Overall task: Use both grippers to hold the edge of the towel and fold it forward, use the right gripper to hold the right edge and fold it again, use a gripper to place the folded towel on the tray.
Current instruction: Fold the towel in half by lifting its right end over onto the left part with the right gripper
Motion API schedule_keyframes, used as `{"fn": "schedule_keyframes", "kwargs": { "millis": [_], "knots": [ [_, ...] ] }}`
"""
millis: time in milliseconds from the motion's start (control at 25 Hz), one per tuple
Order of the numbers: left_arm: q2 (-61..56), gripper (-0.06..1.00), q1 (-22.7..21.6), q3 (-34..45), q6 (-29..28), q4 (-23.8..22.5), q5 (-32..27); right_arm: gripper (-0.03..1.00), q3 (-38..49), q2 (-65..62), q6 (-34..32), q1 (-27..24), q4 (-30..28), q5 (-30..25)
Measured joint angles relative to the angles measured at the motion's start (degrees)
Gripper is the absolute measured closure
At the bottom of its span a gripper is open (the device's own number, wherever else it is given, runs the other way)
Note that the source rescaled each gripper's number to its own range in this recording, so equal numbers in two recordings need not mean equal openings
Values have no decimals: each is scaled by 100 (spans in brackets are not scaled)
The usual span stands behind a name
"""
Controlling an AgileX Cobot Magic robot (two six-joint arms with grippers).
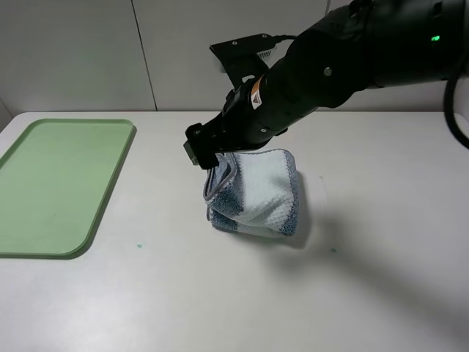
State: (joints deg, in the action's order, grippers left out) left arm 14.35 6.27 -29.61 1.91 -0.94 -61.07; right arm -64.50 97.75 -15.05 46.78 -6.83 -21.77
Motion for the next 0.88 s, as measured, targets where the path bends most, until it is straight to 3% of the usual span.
{"fn": "schedule_keyframes", "kwargs": {
  "millis": [400,880],
  "knots": [
    [0,-5,0,0,0,0,0,-3,0,-692,698,0,-519,-1803],
    [0,-5,0,0,0,0,0,-3,0,-1647,1017,0,-854,-3308]
  ]
}}
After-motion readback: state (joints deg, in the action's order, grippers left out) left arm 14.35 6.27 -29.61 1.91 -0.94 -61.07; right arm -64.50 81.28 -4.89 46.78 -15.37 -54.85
